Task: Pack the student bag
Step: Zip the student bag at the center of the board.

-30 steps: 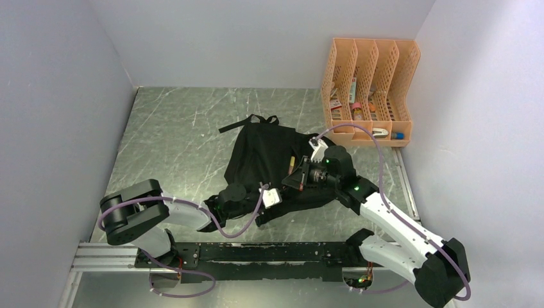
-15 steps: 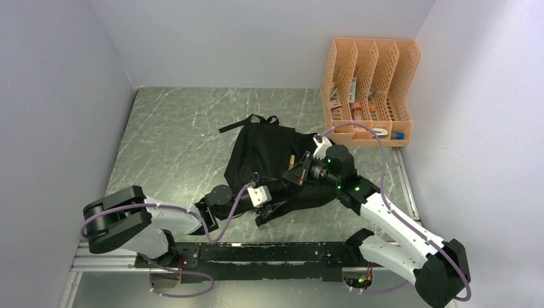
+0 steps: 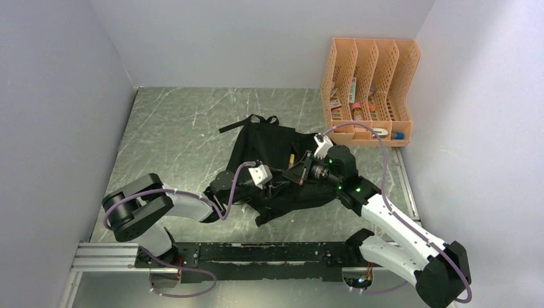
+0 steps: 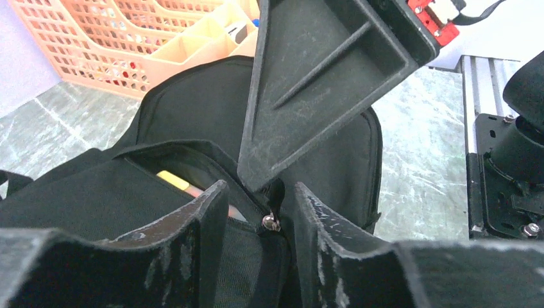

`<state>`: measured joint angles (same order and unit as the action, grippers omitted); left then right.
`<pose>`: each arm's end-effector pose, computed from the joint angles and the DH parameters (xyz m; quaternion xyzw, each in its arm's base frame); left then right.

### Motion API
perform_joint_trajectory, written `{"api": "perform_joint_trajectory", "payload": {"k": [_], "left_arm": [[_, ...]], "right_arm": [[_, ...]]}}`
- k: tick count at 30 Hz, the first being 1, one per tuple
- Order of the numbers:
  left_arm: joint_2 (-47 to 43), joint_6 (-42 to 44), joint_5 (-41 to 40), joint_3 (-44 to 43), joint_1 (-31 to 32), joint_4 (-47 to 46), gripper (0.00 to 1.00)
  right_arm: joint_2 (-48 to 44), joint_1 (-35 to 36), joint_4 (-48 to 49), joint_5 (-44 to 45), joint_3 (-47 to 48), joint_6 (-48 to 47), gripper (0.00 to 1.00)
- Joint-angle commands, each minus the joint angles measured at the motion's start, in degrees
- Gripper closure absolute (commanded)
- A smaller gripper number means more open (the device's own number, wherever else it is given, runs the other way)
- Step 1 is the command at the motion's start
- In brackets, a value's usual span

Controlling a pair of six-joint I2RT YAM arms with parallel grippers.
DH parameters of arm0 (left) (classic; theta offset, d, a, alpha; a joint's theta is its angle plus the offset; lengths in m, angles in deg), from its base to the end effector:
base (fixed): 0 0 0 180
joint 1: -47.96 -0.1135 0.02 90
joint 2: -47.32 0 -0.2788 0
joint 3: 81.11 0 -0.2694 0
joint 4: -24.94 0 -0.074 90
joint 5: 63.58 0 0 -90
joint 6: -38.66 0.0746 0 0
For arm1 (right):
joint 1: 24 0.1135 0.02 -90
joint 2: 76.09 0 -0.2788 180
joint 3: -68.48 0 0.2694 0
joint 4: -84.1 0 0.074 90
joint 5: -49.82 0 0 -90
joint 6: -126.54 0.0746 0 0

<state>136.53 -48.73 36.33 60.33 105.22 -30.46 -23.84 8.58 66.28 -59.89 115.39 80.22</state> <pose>0.1698 -0.2878 0.1962 0.3917 0.5529 -0.3885 0.6244 0.1972 0.1559 0.2521 -0.0143 0.8276 0.4474 0.3386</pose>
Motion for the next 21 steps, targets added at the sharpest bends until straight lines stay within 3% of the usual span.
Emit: {"api": "perform_joint_trajectory", "payload": {"k": [1, 4, 8, 10, 12, 14, 17, 21], "left_arm": [[1.4, -2.3, 7.2, -2.8, -1.2, -5.3, 0.57], [2.0, -2.3, 9.6, -3.4, -1.5, -6.0, 0.67], [2.4, -2.3, 11.6, -4.4, -1.7, -4.4, 0.94], [2.4, -2.3, 11.6, -4.3, -2.0, -4.3, 0.95], [2.3, -2.3, 11.3, -4.3, -2.5, -3.9, 0.95], [2.3, -3.2, 11.5, -4.5, -3.3, -3.6, 0.95], [2.1, -4.4, 12.8, -4.7, -4.3, -3.6, 0.95], [1.5, -4.1, 14.4, -4.3, -4.4, -3.3, 0.95]], "right_arm": [[-1.4, -0.2, 2.9, -0.4, -0.1, 0.3, 1.0], [-1.3, -0.1, 3.0, -0.2, 0.0, 0.2, 1.0], [-2.6, -0.2, 2.6, 1.7, 0.1, -0.2, 1.0], [-4.2, -0.2, 1.3, 4.5, 0.4, -0.9, 0.96], [-6.5, -0.2, -1.2, 9.0, 0.7, -1.6, 0.77], [-8.8, -0.2, -4.1, 14.3, 0.7, -1.6, 0.66], [-11.7, -0.2, -9.6, 24.6, -0.2, 1.5, 0.63], [-12.5, -0.2, -10.8, 34.8, -3.3, 4.8, 0.72]]}}
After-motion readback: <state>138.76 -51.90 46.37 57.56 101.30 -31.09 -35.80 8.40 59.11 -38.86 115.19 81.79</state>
